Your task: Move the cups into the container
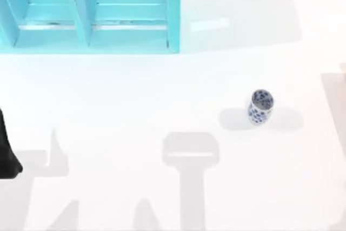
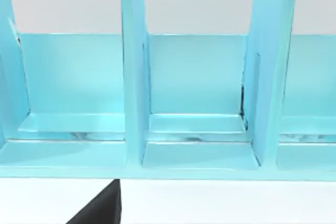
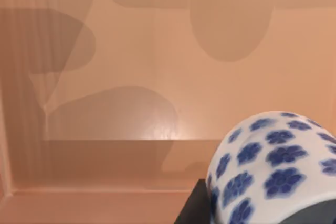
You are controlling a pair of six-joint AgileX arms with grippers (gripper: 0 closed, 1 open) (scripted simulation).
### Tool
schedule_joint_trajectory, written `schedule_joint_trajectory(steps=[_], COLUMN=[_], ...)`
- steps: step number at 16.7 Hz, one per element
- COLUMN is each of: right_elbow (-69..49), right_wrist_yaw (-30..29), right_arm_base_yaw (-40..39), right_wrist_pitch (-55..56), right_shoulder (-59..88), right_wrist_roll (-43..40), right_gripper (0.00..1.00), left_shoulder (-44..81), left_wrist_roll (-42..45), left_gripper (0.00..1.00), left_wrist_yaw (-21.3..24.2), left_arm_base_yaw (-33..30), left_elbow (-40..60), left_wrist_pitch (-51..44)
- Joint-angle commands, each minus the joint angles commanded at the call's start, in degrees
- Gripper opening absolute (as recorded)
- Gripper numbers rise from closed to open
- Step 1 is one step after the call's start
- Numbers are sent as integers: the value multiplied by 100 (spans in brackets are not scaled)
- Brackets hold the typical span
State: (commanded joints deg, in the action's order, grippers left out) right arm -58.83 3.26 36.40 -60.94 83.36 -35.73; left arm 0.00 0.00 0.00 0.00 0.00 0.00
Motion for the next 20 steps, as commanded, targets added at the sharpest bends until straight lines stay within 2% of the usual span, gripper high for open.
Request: schedule_joint_trajectory(steps=[10, 20], right_elbow=[0, -20], right_wrist_yaw=[0, 0], right_arm_base_yaw=[0, 10], right_wrist_pitch=[0, -19], right_shoulder=[0, 0], right_wrist_roll=[0, 1], right_gripper=[98, 100], left_shoulder=[0, 0], left_wrist_roll=[0, 0], left_gripper=[100, 100], left_wrist_yaw=[0, 0], left_arm_base_yaw=[0, 0], left_elbow=[0, 0], left_wrist_pitch=[0, 0])
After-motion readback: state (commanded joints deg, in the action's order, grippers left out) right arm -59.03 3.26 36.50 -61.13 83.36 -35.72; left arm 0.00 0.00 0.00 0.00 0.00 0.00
